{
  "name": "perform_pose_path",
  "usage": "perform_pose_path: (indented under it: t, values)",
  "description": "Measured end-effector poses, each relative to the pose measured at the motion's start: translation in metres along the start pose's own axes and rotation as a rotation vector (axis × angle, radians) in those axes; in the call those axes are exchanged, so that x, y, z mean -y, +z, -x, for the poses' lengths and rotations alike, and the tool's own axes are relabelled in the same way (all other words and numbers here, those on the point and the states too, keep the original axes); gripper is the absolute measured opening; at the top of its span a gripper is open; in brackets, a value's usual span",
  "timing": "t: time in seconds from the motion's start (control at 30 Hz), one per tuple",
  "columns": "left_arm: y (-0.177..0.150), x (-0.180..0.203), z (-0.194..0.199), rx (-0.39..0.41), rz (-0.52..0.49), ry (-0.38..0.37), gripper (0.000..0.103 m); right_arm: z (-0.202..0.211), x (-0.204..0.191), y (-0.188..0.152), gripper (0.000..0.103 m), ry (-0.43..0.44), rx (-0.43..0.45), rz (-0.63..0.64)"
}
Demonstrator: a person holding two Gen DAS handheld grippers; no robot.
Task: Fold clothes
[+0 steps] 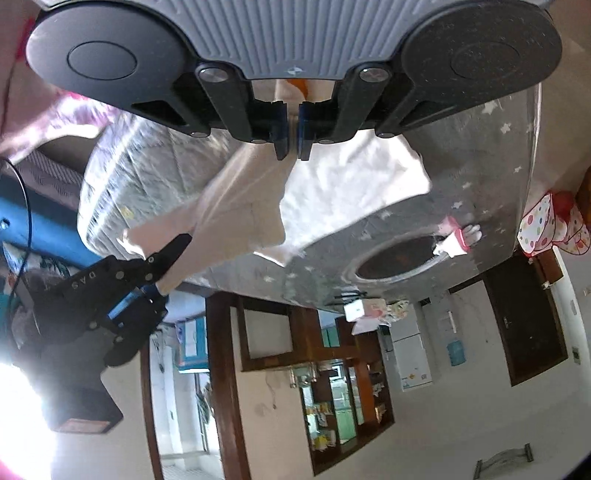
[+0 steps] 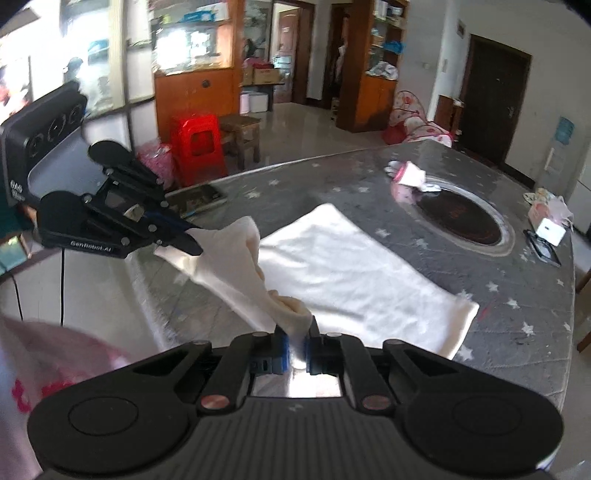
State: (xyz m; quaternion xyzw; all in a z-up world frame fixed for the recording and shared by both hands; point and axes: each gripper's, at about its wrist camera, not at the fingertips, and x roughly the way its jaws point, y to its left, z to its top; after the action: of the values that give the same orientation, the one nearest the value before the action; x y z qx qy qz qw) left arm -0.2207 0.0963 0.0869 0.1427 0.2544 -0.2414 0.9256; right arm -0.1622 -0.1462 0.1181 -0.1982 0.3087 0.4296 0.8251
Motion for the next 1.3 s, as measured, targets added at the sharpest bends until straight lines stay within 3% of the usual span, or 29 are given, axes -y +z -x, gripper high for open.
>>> perform_pose_path:
  t: [0.2,0.4,0.6,0.7,0.93,1.17,1.3]
  values:
    - [0.035,-0.037,-0.041,0.012,0.022,0.039,0.005,-0.029,0.048,0.034,0.007,-0.026,-0.020,-0.041]
    - [0.061,-0.081,-0.109,-0.053,0.058,0.095,0.005,-0.078,0.094,0.063,0.007,-0.064,-0.059,-0.044]
    - [0.051,-0.109,-0.189,-0.172,0.117,0.178,0.006,-0.154,0.133,0.057,0.008,-0.121,-0.096,-0.141]
    - [0.044,-0.116,-0.210,-0.199,0.156,0.207,0.008,-0.181,0.141,0.043,0.015,-0.158,-0.092,-0.188]
    - [0.046,-0.122,-0.211,-0.181,0.170,0.276,0.020,-0.158,0.156,0.028,0.034,-0.195,-0.025,-0.293]
    - [0.045,-0.139,-0.203,-0.173,0.238,0.339,0.024,-0.132,0.160,0.007,0.034,-0.234,-0.029,-0.366]
    - [0.050,-0.131,-0.185,-0.134,0.258,0.303,0.024,-0.135,0.165,-0.004,0.033,-0.234,-0.032,-0.411]
